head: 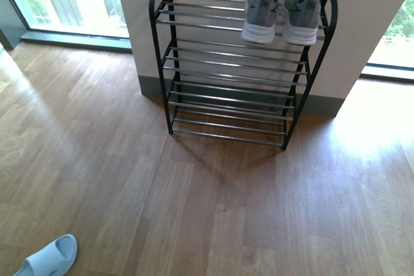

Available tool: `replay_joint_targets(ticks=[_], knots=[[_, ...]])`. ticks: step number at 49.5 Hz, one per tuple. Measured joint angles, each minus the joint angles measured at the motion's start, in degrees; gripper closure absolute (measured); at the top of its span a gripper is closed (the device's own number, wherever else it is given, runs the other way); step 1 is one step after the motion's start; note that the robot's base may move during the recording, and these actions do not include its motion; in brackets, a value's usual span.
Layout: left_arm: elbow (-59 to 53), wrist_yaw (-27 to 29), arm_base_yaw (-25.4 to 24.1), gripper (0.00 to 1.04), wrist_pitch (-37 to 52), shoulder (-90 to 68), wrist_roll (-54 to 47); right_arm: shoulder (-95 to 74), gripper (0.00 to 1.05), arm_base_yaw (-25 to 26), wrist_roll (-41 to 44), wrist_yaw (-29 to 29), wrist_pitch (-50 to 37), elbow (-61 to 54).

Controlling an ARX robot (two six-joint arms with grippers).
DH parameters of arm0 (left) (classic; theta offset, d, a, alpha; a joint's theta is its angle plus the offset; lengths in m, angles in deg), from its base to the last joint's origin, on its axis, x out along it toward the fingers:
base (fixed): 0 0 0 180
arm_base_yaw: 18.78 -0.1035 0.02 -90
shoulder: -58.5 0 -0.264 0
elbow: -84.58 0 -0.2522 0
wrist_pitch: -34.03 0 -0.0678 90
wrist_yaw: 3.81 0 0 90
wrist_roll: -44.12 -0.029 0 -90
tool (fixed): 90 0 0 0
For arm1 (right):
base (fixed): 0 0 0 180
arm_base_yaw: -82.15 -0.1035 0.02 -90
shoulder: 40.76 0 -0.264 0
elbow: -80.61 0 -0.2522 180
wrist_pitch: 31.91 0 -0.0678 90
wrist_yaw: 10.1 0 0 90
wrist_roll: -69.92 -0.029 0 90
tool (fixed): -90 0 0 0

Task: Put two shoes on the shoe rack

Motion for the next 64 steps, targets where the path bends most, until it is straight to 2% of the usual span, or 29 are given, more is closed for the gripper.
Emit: replay_joint_targets(ticks=[64], knots=[[0.0, 0.2, 0.0, 0.09, 0.0, 0.0, 0.0, 0.1, 0.09, 0.0, -0.2, -0.2, 0.1, 0.0]])
